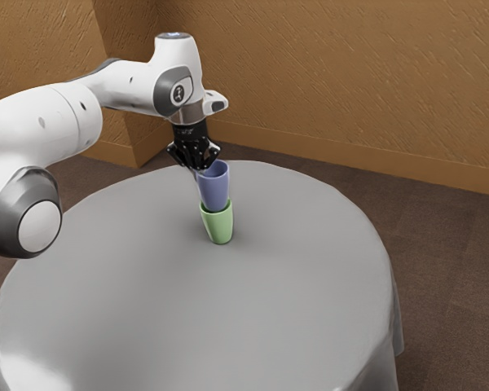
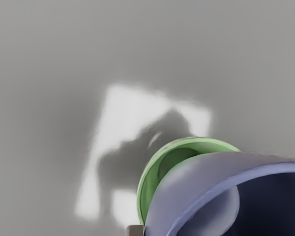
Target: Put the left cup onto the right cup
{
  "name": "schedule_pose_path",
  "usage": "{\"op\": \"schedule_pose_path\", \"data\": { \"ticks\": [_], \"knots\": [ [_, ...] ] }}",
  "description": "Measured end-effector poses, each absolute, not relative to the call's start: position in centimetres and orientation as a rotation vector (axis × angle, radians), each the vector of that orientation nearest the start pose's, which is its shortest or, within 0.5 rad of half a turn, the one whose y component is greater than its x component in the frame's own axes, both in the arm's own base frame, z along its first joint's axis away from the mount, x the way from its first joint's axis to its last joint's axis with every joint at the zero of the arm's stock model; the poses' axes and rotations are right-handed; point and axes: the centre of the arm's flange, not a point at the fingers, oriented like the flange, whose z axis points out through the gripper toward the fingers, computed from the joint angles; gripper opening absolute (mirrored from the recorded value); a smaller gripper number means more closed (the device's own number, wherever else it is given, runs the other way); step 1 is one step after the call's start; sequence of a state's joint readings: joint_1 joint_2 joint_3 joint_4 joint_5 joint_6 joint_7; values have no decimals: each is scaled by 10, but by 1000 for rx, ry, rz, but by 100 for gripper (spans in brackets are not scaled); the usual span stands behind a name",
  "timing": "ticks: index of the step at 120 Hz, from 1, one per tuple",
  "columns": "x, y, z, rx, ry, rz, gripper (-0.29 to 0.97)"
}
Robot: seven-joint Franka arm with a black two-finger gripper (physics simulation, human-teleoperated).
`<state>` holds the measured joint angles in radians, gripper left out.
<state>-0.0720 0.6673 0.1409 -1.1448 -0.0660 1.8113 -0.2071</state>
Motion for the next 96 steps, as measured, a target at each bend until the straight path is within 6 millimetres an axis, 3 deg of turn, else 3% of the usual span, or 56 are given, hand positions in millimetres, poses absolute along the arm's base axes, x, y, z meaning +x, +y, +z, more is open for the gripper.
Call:
{"op": "schedule_pose_path", "data": {
  "ticks": [96],
  "knots": [
    [743,16,399,-3089,-407,6,-11]
  ]
}}
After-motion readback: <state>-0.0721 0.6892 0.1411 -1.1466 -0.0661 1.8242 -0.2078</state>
